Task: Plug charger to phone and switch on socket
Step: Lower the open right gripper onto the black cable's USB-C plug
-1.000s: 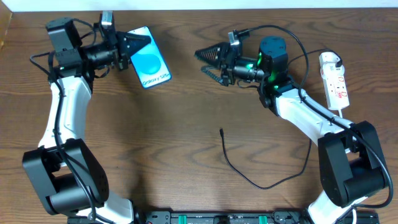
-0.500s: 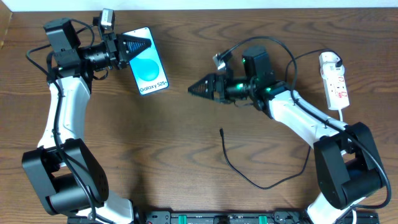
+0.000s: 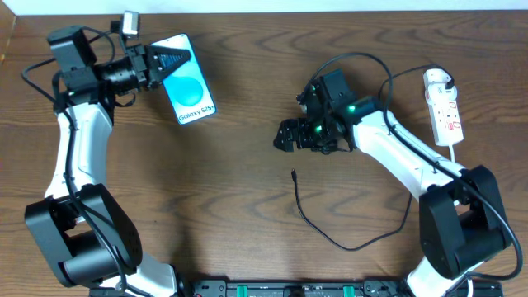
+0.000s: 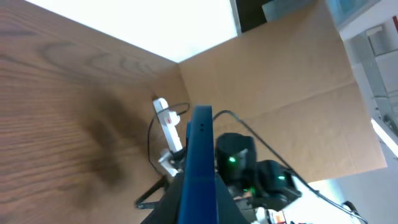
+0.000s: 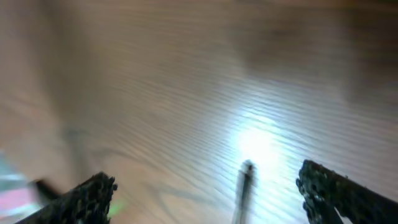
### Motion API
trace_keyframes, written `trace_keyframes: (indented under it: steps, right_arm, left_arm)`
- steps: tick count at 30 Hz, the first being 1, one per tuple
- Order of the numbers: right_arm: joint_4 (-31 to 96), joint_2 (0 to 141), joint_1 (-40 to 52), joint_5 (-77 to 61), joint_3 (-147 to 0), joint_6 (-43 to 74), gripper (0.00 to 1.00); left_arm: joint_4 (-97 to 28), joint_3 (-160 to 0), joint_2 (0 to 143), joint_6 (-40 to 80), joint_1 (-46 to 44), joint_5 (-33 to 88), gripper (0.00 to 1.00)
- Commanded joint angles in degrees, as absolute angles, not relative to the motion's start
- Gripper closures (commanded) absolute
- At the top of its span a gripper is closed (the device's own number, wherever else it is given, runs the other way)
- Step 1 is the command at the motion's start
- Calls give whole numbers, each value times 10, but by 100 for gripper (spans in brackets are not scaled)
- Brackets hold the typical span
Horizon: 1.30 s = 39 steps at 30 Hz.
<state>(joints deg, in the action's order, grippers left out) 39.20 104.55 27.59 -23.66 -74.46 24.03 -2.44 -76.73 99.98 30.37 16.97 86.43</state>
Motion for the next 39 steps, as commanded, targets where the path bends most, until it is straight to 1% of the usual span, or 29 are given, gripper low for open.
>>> trace_keyframes:
  steps: [1,6,14,21,25,34,37,39]
  right_arm:
    - [430,1037,321,-95,-775,220,8]
    - [460,1039,375,-32,-775,278,11]
    - [484,1039,439,46,-766,363,10]
    - [490,1042,442,60,-741,368,11]
    - [456,1042,442,61,-703,368,8]
    - [404,1042,443,39,-649,377,6]
    - [389,1042,444,37,-635,377,12]
    - [378,1042,444,36,-625,378,20]
  left_arm:
    - [-20,-769,1000,296,182,874,93]
    - [-20,-769,1000,296,186,874,93]
    - [-21,-769,1000,296,186,874,93]
    - [-21,-769,1000,296,186,874,93]
    - [-21,-769,1000,296,186,874,92]
    - [-21,-769,1000,295,186,874,93]
    - [-21,-769,1000,296,186,874,93]
    - [-20,-769,1000,296,186,874,92]
